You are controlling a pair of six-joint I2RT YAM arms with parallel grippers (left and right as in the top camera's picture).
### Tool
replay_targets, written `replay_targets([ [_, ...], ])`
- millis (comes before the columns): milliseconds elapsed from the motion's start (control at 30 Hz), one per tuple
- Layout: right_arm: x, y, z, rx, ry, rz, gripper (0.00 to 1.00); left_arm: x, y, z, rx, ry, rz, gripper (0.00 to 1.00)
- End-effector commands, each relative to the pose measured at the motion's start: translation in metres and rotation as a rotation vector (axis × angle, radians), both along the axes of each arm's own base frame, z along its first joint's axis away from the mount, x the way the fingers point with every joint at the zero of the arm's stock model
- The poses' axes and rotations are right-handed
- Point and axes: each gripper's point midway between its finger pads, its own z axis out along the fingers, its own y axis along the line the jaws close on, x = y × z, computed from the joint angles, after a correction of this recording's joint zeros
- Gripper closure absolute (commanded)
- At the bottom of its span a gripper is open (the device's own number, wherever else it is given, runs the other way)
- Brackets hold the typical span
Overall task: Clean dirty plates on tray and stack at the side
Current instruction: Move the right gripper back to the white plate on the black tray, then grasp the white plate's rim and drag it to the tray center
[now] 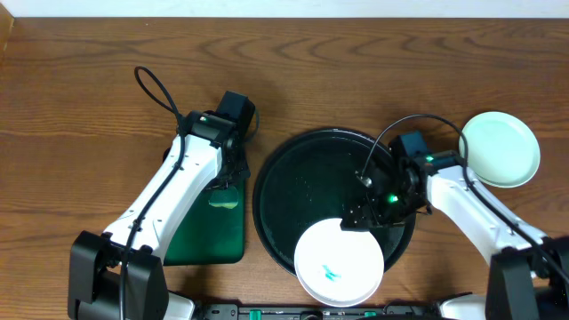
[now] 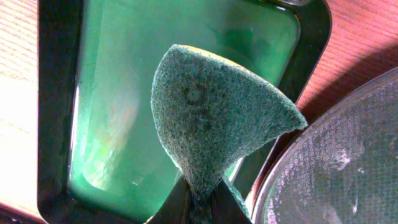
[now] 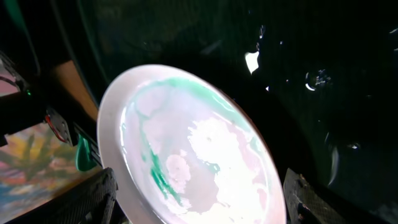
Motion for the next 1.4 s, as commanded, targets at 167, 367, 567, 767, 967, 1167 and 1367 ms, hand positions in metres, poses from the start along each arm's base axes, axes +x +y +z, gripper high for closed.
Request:
replay_targets([
  [167,-0.015,0.008,-0.019,0.009,0.053,0.037,0.16,-0.002,0.003,-0.003,0.009,0.017,-0.013,0.93],
  [367,-0.021,0.006,-0.027,0.007,0.060,0.030,0.21,-0.002,0.003,-0.003,0.009,0.017,-0.013,0.93],
  [567,-0.025,0.005,-0.030,0.003,0.072,0.029,0.57,-0.002,0.003,-0.003,0.009,0.017,-0.013,0.92],
  [767,-0.039,0.001,-0.043,-0.012,0.108,0.004,0.47,-0.003,0.003,-0.003,0.009,0.018,-0.013,0.93],
  [967,-0.042,0.008,-0.040,0.038,0.141,-0.030,0.52,-0.003,0.003,-0.003,0.009,0.018,-0.013,0.93],
  [1167,-0.041,0.009,-0.040,0.015,0.205,-0.125,0.50,-0.004,0.003,-0.003,0.012,0.025,-0.013,0.93],
  [1367,-0.035,0.011,-0.041,-0.014,0.267,-0.245,0.70,-0.004,0.003,-0.003,0.012,0.025,-0.013,0.93],
])
